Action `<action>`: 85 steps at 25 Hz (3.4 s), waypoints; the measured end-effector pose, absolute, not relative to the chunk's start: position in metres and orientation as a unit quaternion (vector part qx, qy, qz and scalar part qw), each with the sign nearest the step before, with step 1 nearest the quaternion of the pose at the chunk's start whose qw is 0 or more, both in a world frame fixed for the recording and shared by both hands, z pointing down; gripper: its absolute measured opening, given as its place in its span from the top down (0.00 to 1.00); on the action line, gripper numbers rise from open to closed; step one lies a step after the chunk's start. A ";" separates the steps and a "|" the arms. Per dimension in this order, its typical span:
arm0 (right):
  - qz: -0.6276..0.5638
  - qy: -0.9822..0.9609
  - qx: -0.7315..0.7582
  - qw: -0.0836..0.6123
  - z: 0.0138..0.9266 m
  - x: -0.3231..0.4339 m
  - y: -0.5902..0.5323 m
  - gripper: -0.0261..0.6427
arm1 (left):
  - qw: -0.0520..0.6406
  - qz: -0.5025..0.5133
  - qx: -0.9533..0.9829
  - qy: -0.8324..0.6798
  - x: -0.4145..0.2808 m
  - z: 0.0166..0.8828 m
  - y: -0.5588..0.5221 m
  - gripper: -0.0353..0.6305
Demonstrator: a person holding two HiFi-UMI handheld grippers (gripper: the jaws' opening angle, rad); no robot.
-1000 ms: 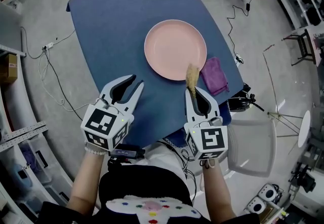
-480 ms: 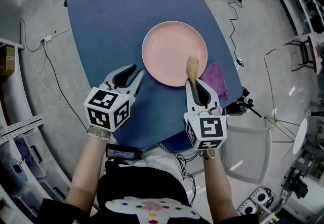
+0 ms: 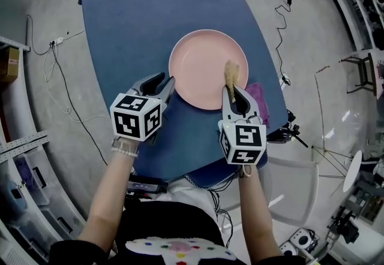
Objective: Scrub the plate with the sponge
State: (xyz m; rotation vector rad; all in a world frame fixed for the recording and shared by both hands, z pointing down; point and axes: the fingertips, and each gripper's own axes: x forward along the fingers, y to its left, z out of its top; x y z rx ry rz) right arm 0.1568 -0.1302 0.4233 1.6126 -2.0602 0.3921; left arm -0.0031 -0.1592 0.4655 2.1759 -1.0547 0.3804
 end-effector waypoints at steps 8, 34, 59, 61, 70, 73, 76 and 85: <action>0.160 -0.735 0.593 0.287 0.456 0.165 -0.143 0.90 | 0.361 0.154 0.823 -0.410 0.004 0.485 -0.165 0.77; 0.150 -0.665 0.565 0.465 0.507 0.185 -0.190 0.90 | 0.367 0.160 0.816 -0.418 0.011 0.493 -0.166 0.77; 0.097 -0.672 0.519 0.520 0.515 0.172 -0.229 0.90 | 0.369 0.159 0.818 -0.411 0.013 0.493 -0.166 0.77; 0.089 -0.675 0.513 0.523 0.515 0.169 -0.233 0.90 | 0.368 0.159 0.819 -0.411 0.012 0.493 -0.166 0.77; 0.052 -0.706 0.481 0.518 0.515 0.144 -0.248 0.90 | 0.372 0.158 0.819 -0.408 0.013 0.493 -0.168 0.77; 0.035 -0.716 0.466 0.519 0.515 0.133 -0.247 0.90 | 0.372 0.158 0.819 -0.409 0.013 0.493 -0.167 0.77; 0.025 -0.731 0.448 0.514 0.515 0.120 -0.245 0.90 | 0.371 0.158 0.818 -0.409 0.013 0.493 -0.166 0.77; -0.006 -0.776 0.381 0.502 0.515 0.076 -0.227 0.90 | 0.369 0.159 0.818 -0.411 0.012 0.494 -0.168 0.77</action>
